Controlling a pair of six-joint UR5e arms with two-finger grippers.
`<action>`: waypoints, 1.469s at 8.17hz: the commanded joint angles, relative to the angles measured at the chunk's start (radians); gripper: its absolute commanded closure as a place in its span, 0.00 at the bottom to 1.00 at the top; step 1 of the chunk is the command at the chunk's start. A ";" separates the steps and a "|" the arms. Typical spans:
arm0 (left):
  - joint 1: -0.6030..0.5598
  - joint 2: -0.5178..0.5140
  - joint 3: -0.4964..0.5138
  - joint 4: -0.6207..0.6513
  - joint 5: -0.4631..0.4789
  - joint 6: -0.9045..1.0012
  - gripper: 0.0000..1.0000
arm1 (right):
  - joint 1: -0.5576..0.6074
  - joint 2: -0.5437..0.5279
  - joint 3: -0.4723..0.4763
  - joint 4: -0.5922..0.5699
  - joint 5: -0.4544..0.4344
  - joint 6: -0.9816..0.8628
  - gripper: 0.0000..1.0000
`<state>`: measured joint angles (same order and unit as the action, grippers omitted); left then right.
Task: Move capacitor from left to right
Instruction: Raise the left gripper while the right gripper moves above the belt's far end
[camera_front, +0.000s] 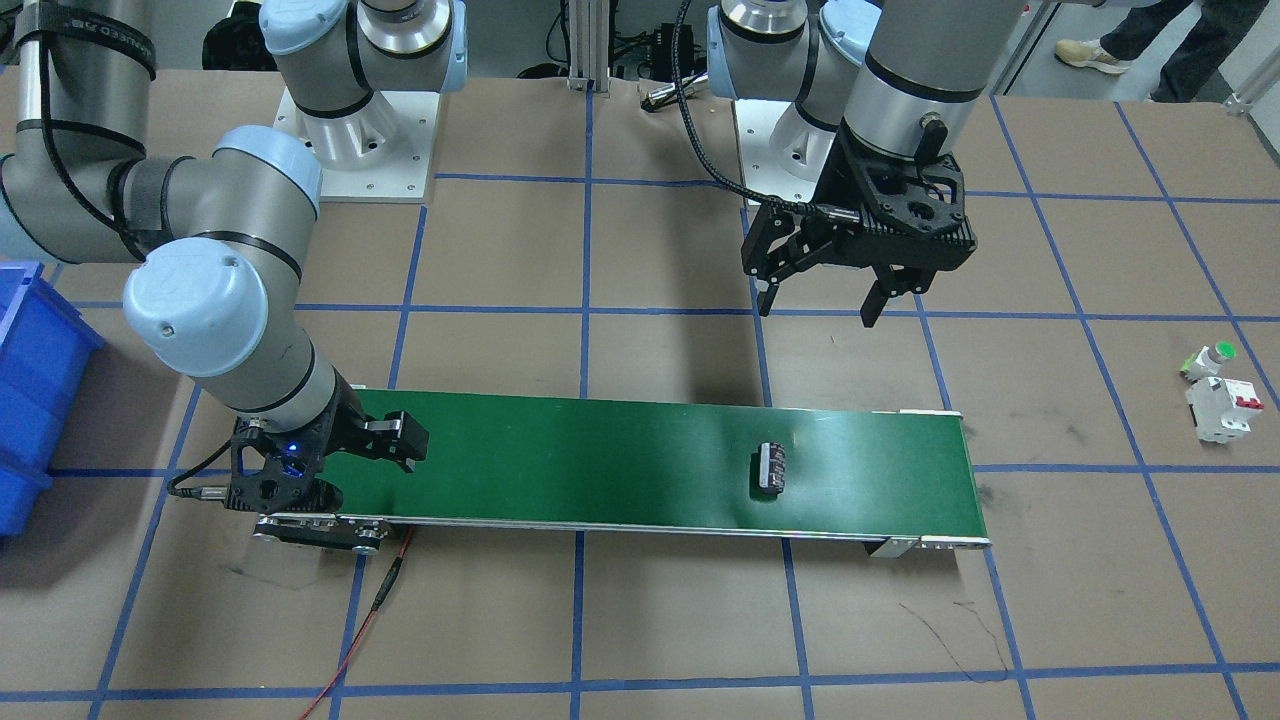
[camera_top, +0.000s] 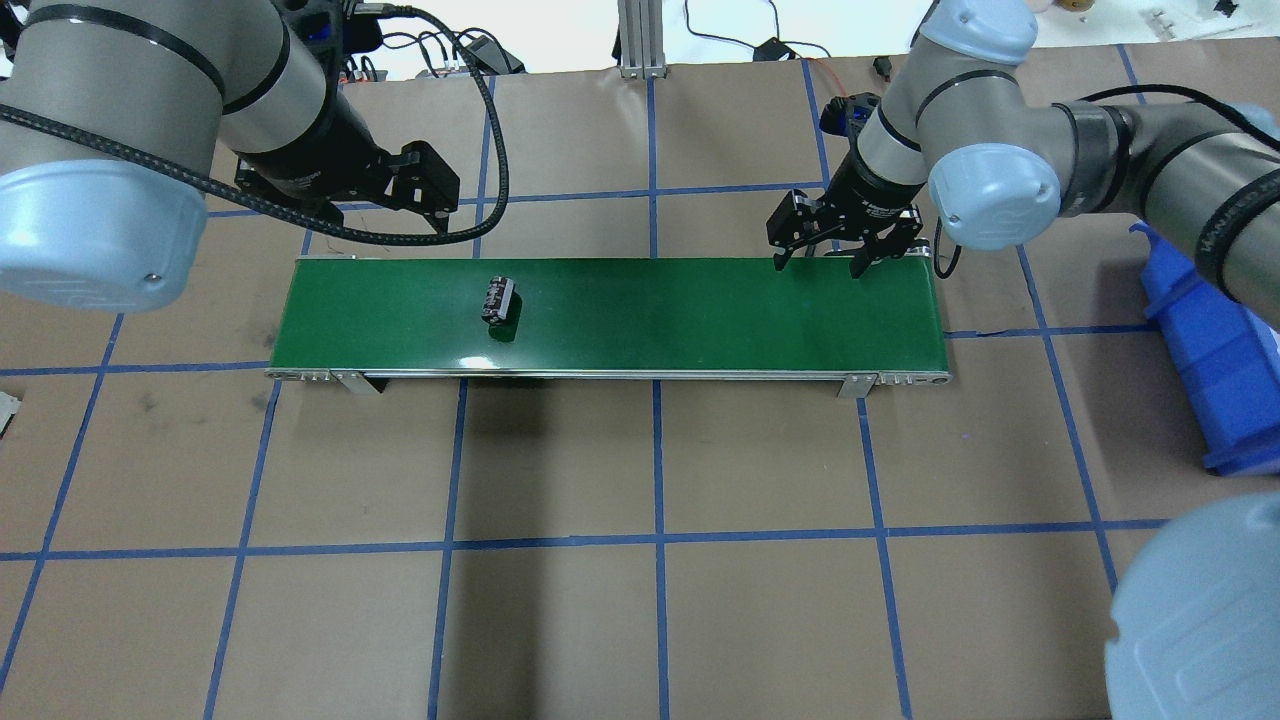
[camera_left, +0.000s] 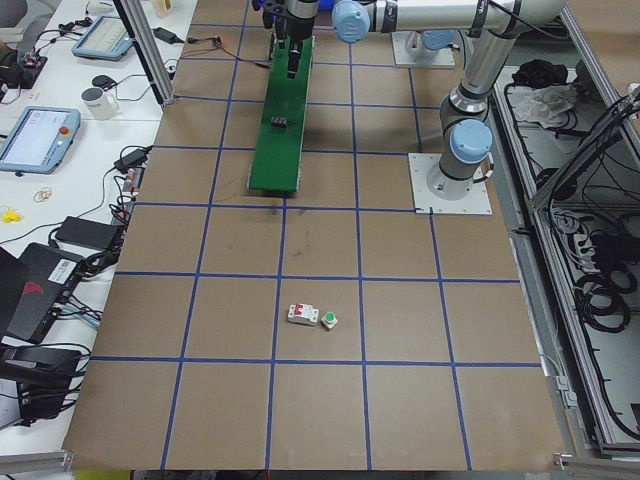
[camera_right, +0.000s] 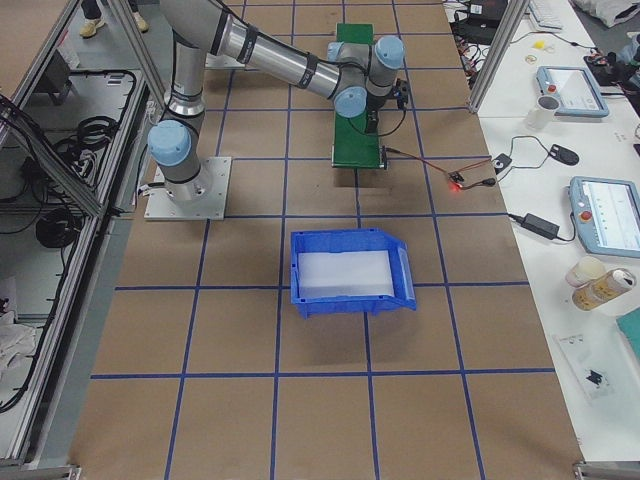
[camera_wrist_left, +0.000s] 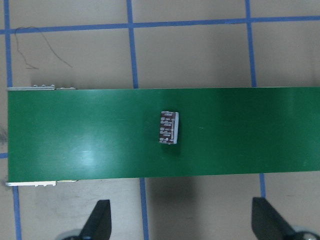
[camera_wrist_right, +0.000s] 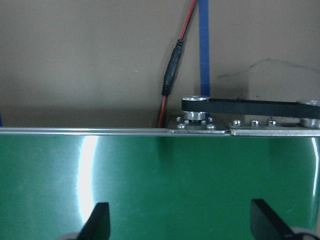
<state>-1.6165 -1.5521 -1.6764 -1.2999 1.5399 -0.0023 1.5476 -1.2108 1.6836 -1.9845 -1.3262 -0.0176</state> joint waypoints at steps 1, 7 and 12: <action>0.000 0.004 -0.006 -0.019 0.074 -0.002 0.00 | -0.061 0.007 0.036 0.001 0.117 -0.145 0.00; 0.000 -0.002 -0.009 -0.019 0.077 -0.008 0.00 | -0.061 0.007 0.039 0.009 0.105 -0.137 0.00; 0.000 -0.012 -0.011 -0.016 0.080 -0.004 0.00 | -0.061 0.007 0.039 0.007 0.104 -0.131 0.00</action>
<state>-1.6168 -1.5529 -1.6859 -1.3174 1.6127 -0.0105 1.4864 -1.2042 1.7217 -1.9764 -1.2234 -0.1501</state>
